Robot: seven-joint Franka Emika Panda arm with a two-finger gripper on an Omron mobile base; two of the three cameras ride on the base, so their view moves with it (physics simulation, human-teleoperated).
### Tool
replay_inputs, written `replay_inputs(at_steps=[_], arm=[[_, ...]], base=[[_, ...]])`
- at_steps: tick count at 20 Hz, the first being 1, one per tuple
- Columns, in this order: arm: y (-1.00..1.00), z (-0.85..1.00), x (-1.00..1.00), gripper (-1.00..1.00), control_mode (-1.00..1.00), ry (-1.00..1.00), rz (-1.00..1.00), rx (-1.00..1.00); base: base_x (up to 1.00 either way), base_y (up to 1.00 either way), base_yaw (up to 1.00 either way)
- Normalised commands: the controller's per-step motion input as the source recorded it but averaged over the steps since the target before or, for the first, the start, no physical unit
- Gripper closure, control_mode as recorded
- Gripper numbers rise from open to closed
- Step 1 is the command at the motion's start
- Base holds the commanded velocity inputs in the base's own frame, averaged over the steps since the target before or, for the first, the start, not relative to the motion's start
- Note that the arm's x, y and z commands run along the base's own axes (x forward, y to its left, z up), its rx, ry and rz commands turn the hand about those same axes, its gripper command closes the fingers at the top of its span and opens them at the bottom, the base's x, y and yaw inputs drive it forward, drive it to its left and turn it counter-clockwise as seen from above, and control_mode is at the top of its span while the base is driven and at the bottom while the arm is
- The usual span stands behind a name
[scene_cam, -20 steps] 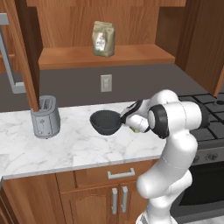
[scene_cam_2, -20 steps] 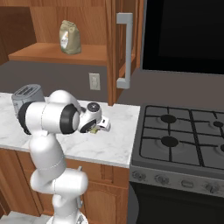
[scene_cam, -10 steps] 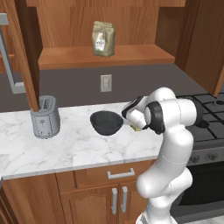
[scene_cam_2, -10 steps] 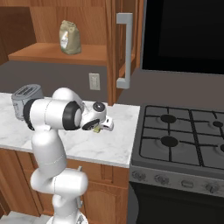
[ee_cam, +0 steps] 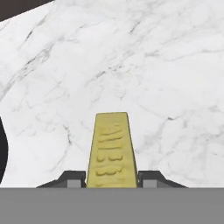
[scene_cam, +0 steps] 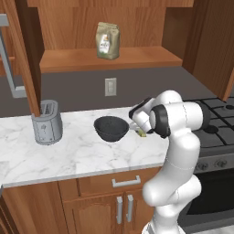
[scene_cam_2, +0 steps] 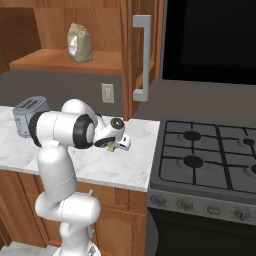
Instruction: Pick the egg and butter from the fridge and place them by the bowl for mixing.
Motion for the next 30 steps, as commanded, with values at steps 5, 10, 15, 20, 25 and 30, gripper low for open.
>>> replay_inputs(at_steps=[5, 10, 15, 20, 25, 30], arm=[[0.3, -0.29, 0.01, 1.0, -1.0, 0.0, -0.01, 0.0], [0.29, -0.29, 0.11, 1.0, -1.0, 0.0, -0.02, 0.0], [0.29, -0.29, 0.04, -1.0, -1.0, 0.0, -0.02, 0.0], [0.34, -0.25, -0.01, -1.0, -1.0, 0.01, -0.02, 0.0], [0.3, -0.13, 0.0, -1.0, -1.0, 0.0, -0.03, 0.0], [0.26, 0.01, -0.03, -1.0, -1.0, 0.0, -0.06, 0.0]], base=[[0.0, 0.0, 0.0], [0.0, 0.0, 0.0], [0.0, 0.0, 0.0], [0.0, 0.0, 0.0], [0.0, 0.0, 0.0], [0.0, 0.0, 0.0]])
